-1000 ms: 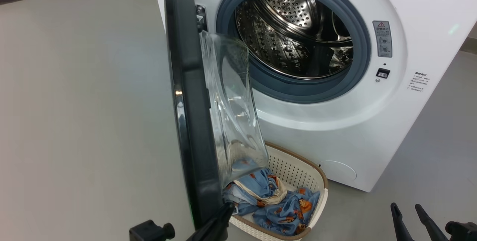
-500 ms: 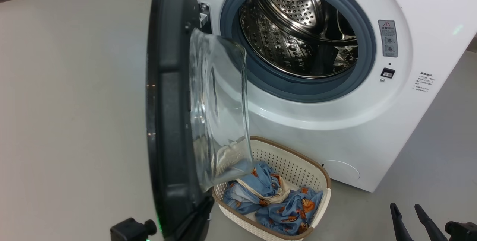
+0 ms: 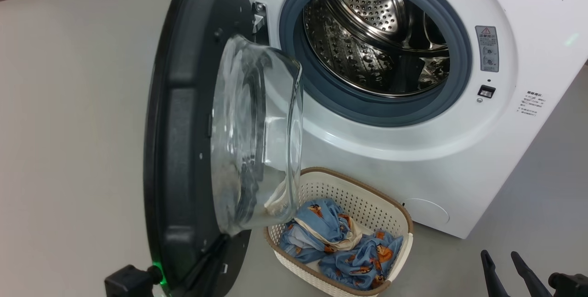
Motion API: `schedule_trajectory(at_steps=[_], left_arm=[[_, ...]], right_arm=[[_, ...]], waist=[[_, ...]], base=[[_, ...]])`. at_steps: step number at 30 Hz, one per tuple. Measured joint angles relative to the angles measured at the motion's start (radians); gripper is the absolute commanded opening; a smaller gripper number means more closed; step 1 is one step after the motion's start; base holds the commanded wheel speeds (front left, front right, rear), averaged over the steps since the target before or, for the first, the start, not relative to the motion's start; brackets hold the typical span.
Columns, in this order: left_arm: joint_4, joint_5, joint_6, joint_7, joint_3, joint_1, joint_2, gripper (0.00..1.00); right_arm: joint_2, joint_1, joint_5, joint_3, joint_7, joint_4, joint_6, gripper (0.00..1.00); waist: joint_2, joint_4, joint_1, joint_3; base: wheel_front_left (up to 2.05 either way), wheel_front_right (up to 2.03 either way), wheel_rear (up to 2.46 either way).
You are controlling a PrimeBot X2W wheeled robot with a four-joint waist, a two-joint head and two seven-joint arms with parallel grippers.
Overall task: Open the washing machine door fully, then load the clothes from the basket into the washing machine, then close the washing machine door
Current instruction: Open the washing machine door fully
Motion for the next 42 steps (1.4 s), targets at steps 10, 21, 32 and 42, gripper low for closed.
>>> schedule_trajectory(at_steps=[10,21,32,42], left_arm=[[0.012,-0.026,0.035,-0.002,0.058,0.0,0.024,0.0],[0.067,-0.047,0.059,-0.027,0.155,0.0,0.049,0.0],[0.148,-0.062,0.058,-0.045,0.222,-0.013,0.06,0.0],[0.277,-0.079,0.017,-0.047,0.261,-0.081,0.062,0.0]], right_arm=[[0.0,0.0,0.0,0.006,0.0,0.0,0.0,1.0],[-0.002,0.0,0.0,0.009,0.0,0.001,0.0,1.0],[-0.002,-0.001,0.0,0.02,0.0,0.001,0.0,1.0],[-0.005,-0.002,0.0,0.031,0.0,0.002,0.0,1.0]], waist=[[0.0,0.004,0.0,0.004],[0.0,0.0,0.0,0.013],[0.0,0.002,0.0,0.014],[0.0,0.001,0.0,0.027]], base=[[0.0,0.0,0.0],[0.0,0.0,0.0],[0.0,0.0,0.0],[0.0,0.0,0.0]])
